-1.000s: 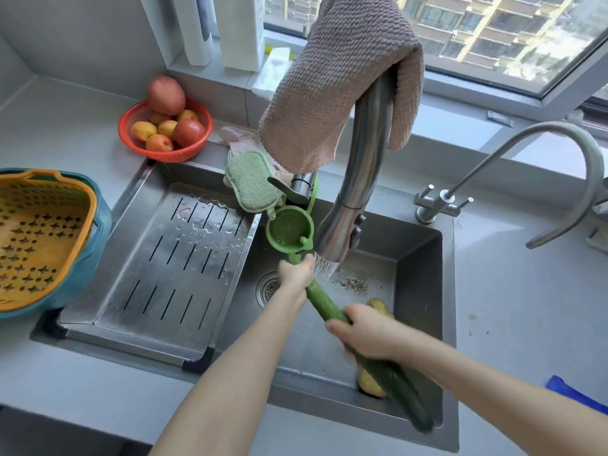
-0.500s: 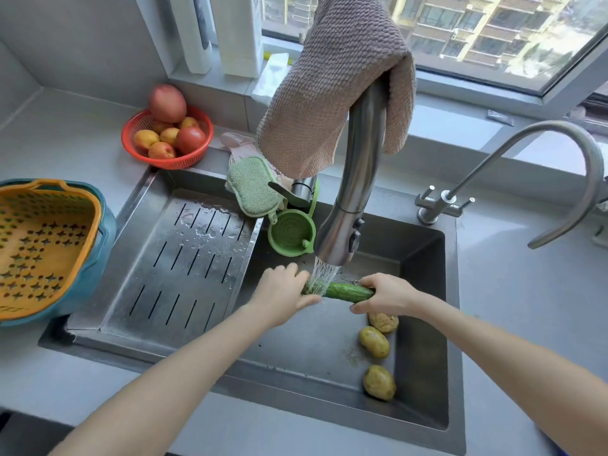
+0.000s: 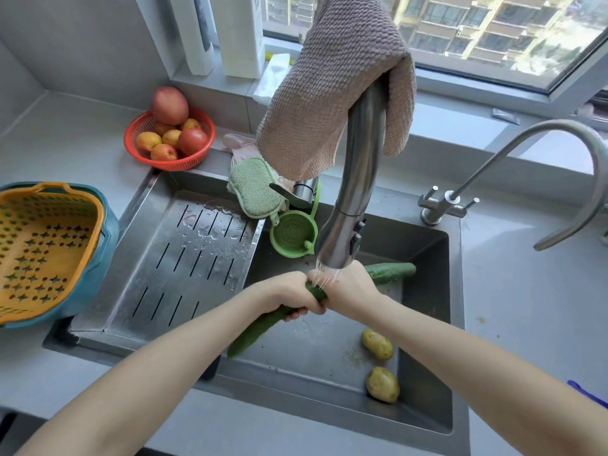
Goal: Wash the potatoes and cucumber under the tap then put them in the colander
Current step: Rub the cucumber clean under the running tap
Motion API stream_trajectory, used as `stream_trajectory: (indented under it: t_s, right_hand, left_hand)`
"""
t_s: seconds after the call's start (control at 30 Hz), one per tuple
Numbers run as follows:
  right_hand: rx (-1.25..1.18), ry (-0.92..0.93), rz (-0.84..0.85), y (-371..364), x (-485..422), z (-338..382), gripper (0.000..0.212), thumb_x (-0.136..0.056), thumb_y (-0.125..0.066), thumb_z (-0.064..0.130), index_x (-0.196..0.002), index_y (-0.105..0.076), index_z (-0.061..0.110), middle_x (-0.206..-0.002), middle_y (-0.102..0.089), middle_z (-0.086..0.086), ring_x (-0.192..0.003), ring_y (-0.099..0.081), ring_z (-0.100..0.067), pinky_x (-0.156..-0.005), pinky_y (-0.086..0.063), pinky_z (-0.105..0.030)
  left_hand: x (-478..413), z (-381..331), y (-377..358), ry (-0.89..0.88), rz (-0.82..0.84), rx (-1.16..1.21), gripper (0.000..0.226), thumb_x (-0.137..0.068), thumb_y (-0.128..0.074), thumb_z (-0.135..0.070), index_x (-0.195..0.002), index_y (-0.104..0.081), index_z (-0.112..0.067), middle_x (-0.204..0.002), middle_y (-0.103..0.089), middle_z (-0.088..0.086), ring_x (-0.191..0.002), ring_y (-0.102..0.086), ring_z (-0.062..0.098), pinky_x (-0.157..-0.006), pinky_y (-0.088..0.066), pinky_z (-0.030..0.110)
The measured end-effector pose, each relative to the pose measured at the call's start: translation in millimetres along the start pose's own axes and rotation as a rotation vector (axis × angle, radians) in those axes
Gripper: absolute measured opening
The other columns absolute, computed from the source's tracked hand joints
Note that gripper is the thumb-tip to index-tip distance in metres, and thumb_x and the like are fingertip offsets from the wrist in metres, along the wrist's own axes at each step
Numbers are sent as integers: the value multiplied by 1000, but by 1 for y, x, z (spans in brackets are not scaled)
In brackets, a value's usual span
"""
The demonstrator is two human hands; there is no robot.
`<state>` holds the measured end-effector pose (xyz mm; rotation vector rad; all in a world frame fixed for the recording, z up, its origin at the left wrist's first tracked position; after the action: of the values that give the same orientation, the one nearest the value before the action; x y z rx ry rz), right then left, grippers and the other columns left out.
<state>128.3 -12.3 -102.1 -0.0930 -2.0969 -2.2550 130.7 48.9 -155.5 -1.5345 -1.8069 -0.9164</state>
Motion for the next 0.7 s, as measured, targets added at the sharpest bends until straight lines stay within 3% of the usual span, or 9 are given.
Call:
stream_trajectory:
  t_s: [0.07,0.13,0.2,0.27,0.33,0.47,0.57,0.63,0.7]
  right_hand:
    - [-60,-3,17,-6,-5,8,25,-49,-77,24,-58,-54,19,-49,-52,0,-44,-57,-23,-45,-32,-20]
    - [-94,-7,126,-14,-7,14,24,-72,-59,25,-60,-38,22,-55,-44,2,-59,-55,-24,-51,-33,-25]
    - [-313,-113,449,-33,-1,7,34,-82,-52,23,-51,-35,22,-46,-41,7,-56,-48,-21,-52,-36,-25]
    - [-757,-251,824,-48,18,11,50,-81,-63,14,-35,-43,18,-32,-43,6,-41,-42,-13,-51,-41,-20]
    - [-955,-255,932,-50,20,19,51,-79,-66,8,-32,-46,16,-33,-45,3,-36,-40,-13,-53,-41,-23]
    - [-354,-312,436,-31,-10,-3,18,-76,-56,14,-64,-43,19,-54,-39,8,-59,-44,-21,-49,-28,-19]
    - [-19,-216,12,14,-11,10,20,-64,-67,16,-70,-49,21,-56,-39,7,-56,-46,-25,-48,-13,-20]
    - [131,-79,-195,21,-3,18,31,-40,-76,10,-61,-54,17,-49,-50,2,-39,-47,-21,-46,-17,-17]
    - [131,-10,-325,15,7,5,37,-42,-76,2,-73,-57,12,-51,-55,-4,-40,-51,-22,-41,-31,-19]
  left_hand:
    - [0,-3,14,-16,-226,-272,15,-73,-59,-9,-62,-50,-6,-47,-51,6,-36,-45,22,-43,-37,21]
    - [11,-10,22,-27,-388,-540,5,-76,-55,-13,-75,-56,-9,-69,-61,10,-59,-59,30,-51,-41,26]
    - [25,-30,25,-160,-569,-866,14,-73,-66,-14,-86,-62,-9,-82,-67,10,-75,-66,31,-54,-40,27]
    - [33,-48,18,-338,-682,-1178,39,-34,-86,-16,-65,-64,-10,-53,-61,5,-45,-61,25,-39,-34,18]
    - [42,-60,23,-392,-782,-1236,46,-17,-86,-17,-55,-62,-12,-42,-55,1,-33,-54,21,-35,-29,13]
    - [28,-27,39,-29,-558,-837,15,-79,-60,-12,-93,-58,-12,-96,-66,6,-88,-64,29,-61,-41,29]
    - [13,-3,37,61,-341,-457,13,-76,-59,-11,-68,-48,-11,-60,-54,4,-48,-52,20,-46,-38,21]
    - [11,15,17,151,-64,-101,31,-78,-64,-9,-57,-42,-13,-43,-42,0,-33,-37,12,-39,-32,17]
    - [20,21,2,199,119,100,41,-85,-63,-12,-55,-36,-17,-40,-34,-5,-33,-30,8,-38,-29,16]
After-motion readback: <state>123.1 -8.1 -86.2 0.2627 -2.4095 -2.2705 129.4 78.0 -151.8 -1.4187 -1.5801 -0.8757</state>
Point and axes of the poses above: each hand's wrist, its own x-axis away from the middle knuckle, its own y-axis out of the back of the hand, z = x × y, the point moved 10 cm from there along -x, towards the middle knuckle
